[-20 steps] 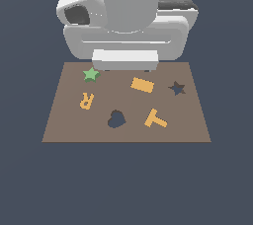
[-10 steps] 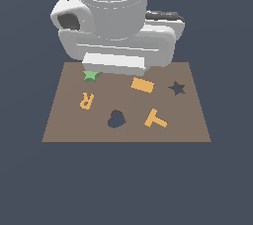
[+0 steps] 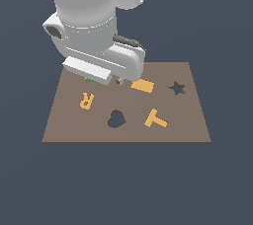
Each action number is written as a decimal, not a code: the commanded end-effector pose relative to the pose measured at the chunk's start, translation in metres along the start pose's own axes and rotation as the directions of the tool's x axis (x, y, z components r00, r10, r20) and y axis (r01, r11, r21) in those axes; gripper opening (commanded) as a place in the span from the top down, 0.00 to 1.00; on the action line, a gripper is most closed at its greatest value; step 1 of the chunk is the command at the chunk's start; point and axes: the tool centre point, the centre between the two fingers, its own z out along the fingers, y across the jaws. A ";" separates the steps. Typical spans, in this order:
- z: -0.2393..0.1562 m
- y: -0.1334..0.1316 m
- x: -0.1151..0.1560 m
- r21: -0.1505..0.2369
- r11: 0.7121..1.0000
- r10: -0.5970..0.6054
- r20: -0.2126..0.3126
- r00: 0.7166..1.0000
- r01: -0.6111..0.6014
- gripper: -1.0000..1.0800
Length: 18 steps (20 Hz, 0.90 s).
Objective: Insert a designated object into the corresponding slot on a board.
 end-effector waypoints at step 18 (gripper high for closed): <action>0.073 0.086 -0.034 -0.018 0.853 0.522 0.000 0.853 -0.522 0.04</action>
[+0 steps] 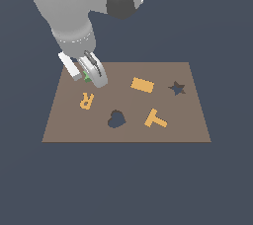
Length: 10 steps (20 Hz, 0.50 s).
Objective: Insert a designated object into the corresponding slot on a board.
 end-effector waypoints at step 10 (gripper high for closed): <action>0.013 0.005 -0.001 0.000 0.999 0.032 0.001 0.999 -0.032 0.04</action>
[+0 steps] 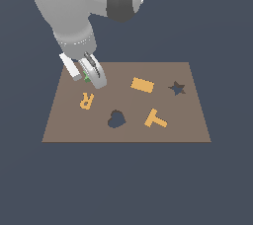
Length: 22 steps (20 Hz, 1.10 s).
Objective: Insert a designated object into the corresponding slot on a board.
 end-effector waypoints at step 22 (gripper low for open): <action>0.015 -0.005 -0.006 0.001 1.000 -0.001 0.001 1.000 0.001 1.00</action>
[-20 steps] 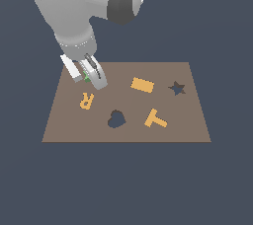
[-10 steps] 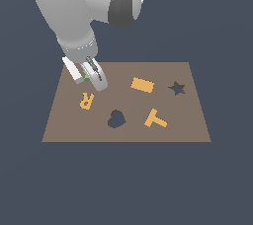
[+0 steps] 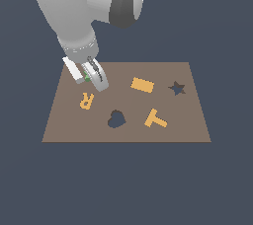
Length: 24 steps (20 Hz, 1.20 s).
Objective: Insert a designated object into the corresponding slot on a board.
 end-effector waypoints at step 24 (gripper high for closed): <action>-0.008 -0.183 -0.195 0.000 0.983 -0.185 0.002 0.983 0.185 1.00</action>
